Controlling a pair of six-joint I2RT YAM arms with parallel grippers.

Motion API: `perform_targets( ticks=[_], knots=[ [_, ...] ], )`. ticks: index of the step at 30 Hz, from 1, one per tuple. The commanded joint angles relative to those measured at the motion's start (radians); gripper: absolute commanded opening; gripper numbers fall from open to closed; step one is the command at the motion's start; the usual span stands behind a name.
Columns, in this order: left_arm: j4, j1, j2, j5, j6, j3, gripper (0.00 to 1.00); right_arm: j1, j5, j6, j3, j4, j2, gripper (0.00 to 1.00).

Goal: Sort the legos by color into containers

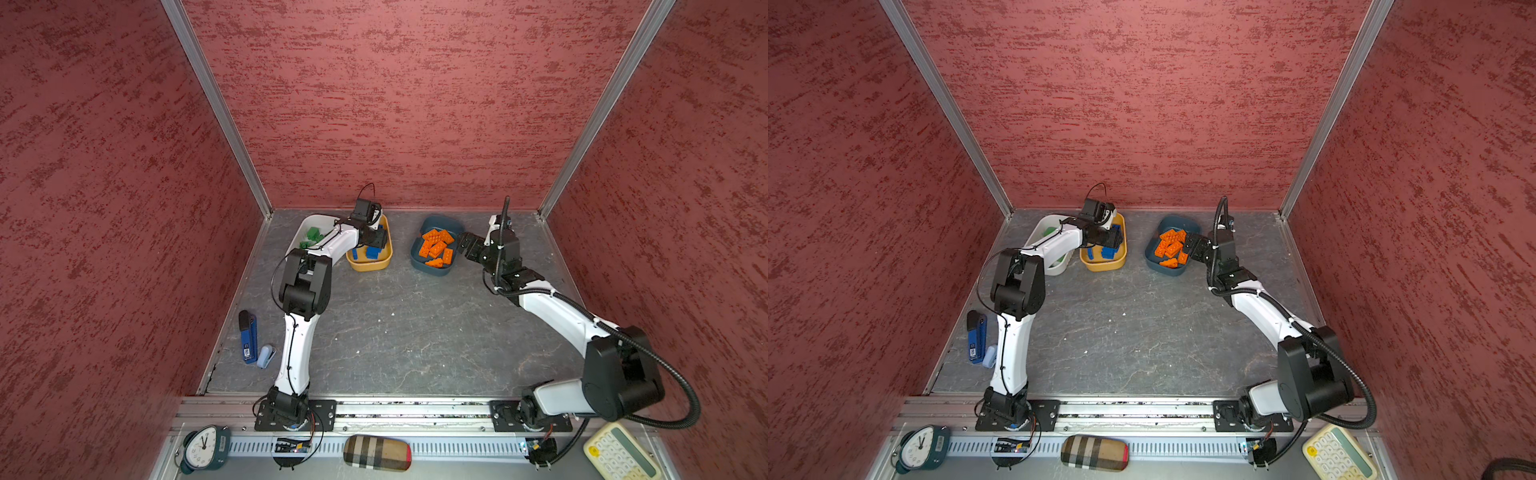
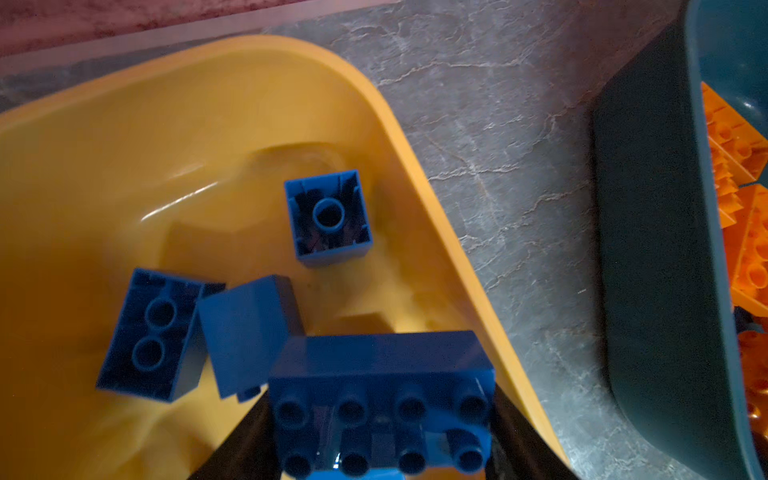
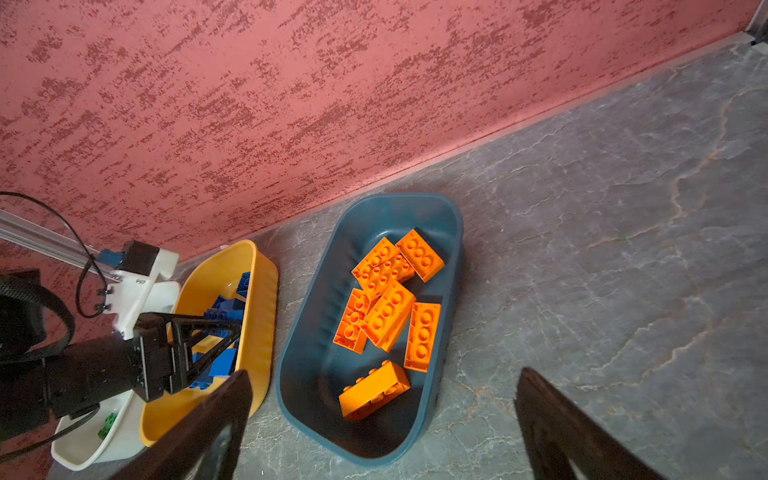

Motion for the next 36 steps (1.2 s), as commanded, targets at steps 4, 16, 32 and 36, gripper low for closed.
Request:
perform_targets(
  ticks=[4, 16, 32, 36],
  knots=[
    [-0.026, -0.003, 0.049, 0.007, 0.069, 0.096, 0.79, 0.004, 0.044, -0.007, -0.013, -0.027, -0.039, 0.99],
    [0.083, -0.01, -0.176, 0.019, 0.021, -0.103, 0.9, 0.004, 0.098, 0.012, -0.049, -0.015, -0.067, 0.99],
    [0.526, 0.087, -0.891, -0.3, -0.156, -0.975, 0.99, -0.091, 0.569, -0.244, -0.297, 0.235, -0.172, 0.99],
    [0.608, 0.209, -0.972, -0.392, -0.238, -1.131, 1.0, -0.163, 0.51, -0.344, -0.354, 0.375, -0.123, 0.99]
  ],
)
